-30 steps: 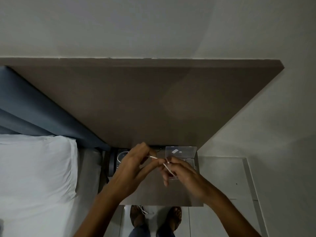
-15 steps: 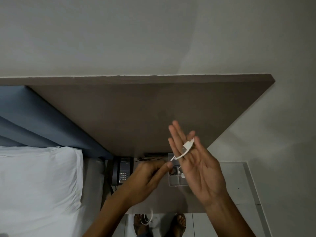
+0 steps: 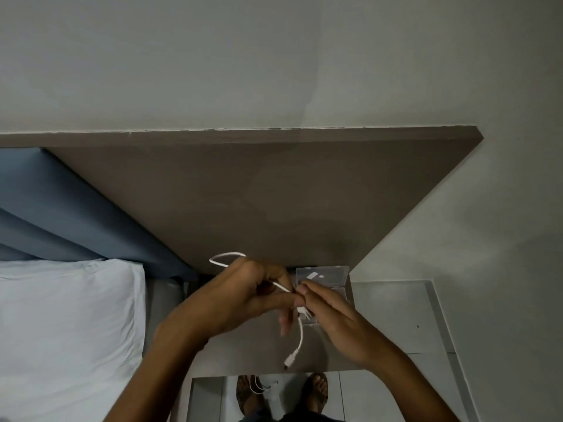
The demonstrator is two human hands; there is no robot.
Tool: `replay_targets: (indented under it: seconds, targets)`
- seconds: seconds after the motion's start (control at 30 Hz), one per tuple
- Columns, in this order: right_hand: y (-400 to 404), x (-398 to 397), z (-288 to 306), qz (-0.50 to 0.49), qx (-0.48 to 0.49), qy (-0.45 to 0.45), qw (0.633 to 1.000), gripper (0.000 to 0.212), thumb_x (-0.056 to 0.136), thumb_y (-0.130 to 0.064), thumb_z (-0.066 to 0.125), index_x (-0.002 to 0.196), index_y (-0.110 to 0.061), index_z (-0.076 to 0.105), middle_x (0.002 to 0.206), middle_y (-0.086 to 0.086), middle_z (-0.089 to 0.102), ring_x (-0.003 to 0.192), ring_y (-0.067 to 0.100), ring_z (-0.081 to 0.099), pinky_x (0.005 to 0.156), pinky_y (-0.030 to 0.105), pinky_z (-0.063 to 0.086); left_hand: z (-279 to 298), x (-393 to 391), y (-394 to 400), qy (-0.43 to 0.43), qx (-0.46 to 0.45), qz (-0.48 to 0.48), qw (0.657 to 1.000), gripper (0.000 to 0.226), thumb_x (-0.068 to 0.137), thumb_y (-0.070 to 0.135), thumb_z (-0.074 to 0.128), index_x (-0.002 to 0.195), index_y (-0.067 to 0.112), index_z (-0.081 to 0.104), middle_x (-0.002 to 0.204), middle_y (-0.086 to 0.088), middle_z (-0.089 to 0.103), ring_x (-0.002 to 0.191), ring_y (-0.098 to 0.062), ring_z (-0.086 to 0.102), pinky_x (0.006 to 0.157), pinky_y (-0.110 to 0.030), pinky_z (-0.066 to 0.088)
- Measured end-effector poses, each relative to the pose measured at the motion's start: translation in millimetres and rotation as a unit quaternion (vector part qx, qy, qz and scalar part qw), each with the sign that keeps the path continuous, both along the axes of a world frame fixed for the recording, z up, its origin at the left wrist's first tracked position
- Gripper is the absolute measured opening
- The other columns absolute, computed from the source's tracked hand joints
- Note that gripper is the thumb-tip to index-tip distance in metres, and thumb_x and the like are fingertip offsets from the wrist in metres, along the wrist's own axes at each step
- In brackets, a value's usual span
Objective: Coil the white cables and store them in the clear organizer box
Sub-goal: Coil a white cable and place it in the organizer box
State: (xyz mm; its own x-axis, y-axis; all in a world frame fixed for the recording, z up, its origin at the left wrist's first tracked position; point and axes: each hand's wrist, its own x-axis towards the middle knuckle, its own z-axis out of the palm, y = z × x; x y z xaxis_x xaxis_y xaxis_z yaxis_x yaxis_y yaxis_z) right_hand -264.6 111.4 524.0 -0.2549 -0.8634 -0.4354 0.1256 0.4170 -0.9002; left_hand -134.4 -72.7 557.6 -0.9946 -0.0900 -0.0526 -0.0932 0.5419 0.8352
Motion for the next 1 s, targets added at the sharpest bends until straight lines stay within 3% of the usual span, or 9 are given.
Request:
replay_targets:
  seconds: [0.07, 0.13, 0.2, 0.43, 0.57, 0.7, 0.8, 0.9, 1.0]
  targets:
    - [1.5, 0.2, 4.9, 0.03, 0.007, -0.052, 0.998, 0.038, 0.105, -0.058, 0.033, 0.098, -0.068, 0.07, 0.096, -0.046, 0.07, 0.095, -0.028, 0.062, 0.083, -0.008, 0.042, 0.6, -0.3, -5.3, 0.004, -0.015, 0.005, 1.0, 0.034, 0.091, 0.063, 0.072, 0.093, 0.028, 0.075, 0.075, 0.005, 0.069, 0.058, -0.017, 0.059, 0.049, -0.028, 0.049]
    - [3.5, 4.2, 3.9, 0.057, -0.014, -0.104, 0.993, 0.048, 0.111, -0.053, 0.033, 0.1, -0.032, 0.074, 0.084, -0.009, 0.074, 0.083, 0.001, 0.073, 0.107, 0.025, 0.048, 1.8, -0.4, -11.6, 0.004, -0.028, 0.01, 1.0, 0.032, 0.087, 0.06, 0.077, 0.089, 0.028, 0.073, 0.075, 0.002, 0.067, 0.062, -0.021, 0.062, 0.052, -0.032, 0.053]
    - [7.2, 4.7, 0.7, 0.059, -0.04, -0.164, 0.984, 0.05, 0.112, -0.051, 0.035, 0.095, -0.017, 0.066, 0.075, -0.002, 0.063, 0.069, 0.011, 0.066, 0.112, 0.054, 0.046, 4.4, 1.2, -17.7, -0.008, -0.035, 0.015, 0.999, 0.026, 0.087, 0.056, 0.077, 0.088, 0.03, 0.072, 0.079, 0.004, 0.068, 0.068, -0.021, 0.066, 0.056, -0.028, 0.057]
    - [22.4, 0.1, 7.9, -0.096, -0.177, -0.518, 0.831, 0.043, 0.115, -0.024, 0.03, 0.094, -0.005, 0.063, 0.075, 0.007, 0.063, 0.062, 0.017, 0.065, 0.106, 0.037, 0.041, -0.6, 14.8, -29.5, -0.042, -0.095, 0.05, 0.993, 0.014, 0.092, 0.048, 0.068, 0.096, 0.035, 0.071, 0.089, 0.013, 0.069, 0.083, -0.008, 0.067, 0.07, -0.027, 0.06]
    - [16.1, 4.3, 19.0, -0.249, -0.247, -0.554, 0.755, 0.02, 0.105, -0.008, 0.058, 0.113, 0.006, 0.069, 0.096, 0.017, 0.074, 0.09, 0.025, 0.077, 0.112, 0.046, 0.051, -22.9, 15.6, -6.6, -0.069, -0.181, 0.021, 0.981, 0.008, 0.095, 0.033, 0.074, 0.1, 0.03, 0.069, 0.098, 0.015, 0.065, 0.096, 0.001, 0.054, 0.092, -0.029, 0.045]
    - [8.3, -1.2, 11.1, -0.301, -0.296, -0.569, 0.706, 0.043, 0.099, -0.004, 0.069, 0.14, 0.006, 0.06, 0.142, 0.024, 0.066, 0.133, 0.038, 0.064, 0.119, 0.053, 0.043, -36.5, 21.7, 25.2, -0.087, -0.17, -0.015, 0.981, 0.006, 0.098, 0.037, 0.069, 0.103, 0.035, 0.066, 0.104, 0.019, 0.061, 0.101, 0.006, 0.051, 0.095, -0.024, 0.029]
    - [-3.4, 4.3, 5.5, -0.287, -0.283, -0.43, 0.808, 0.033, 0.114, -0.016, 0.043, 0.143, -0.002, 0.051, 0.16, 0.016, 0.051, 0.15, 0.031, 0.047, 0.13, 0.047, 0.025, -35.7, 24.2, 39.6, -0.086, -0.159, -0.044, 0.983, 0.004, 0.101, 0.039, 0.065, 0.1, 0.035, 0.064, 0.095, 0.023, 0.054, 0.092, 0.012, 0.046, 0.089, -0.014, 0.028]
    - [-1.9, 13.0, -7.4, -0.234, -0.192, -0.121, 0.945, 0.042, 0.117, -0.028, 0.032, 0.151, -0.022, 0.054, 0.16, -0.008, 0.052, 0.152, 0.007, 0.041, 0.124, 0.032, 0.024, -31.0, 24.1, 44.4, -0.088, -0.156, -0.066, 0.982, 0.005, 0.102, 0.042, 0.064, 0.1, 0.037, 0.064, 0.087, 0.029, 0.046, 0.089, 0.014, 0.043, 0.086, -0.011, 0.03]
    - [4.5, 18.4, -16.4, -0.144, -0.137, 0.089, 0.976, 0.035, 0.115, -0.034, 0.037, 0.144, -0.037, 0.055, 0.157, -0.024, 0.051, 0.146, -0.002, 0.046, 0.114, 0.019, 0.035, -24.8, 25.7, 38.7, -0.072, -0.163, -0.07, 0.982, 0.004, 0.1, 0.039, 0.066, 0.098, 0.04, 0.063, 0.09, 0.026, 0.05, 0.092, 0.009, 0.047, 0.083, -0.015, 0.034]
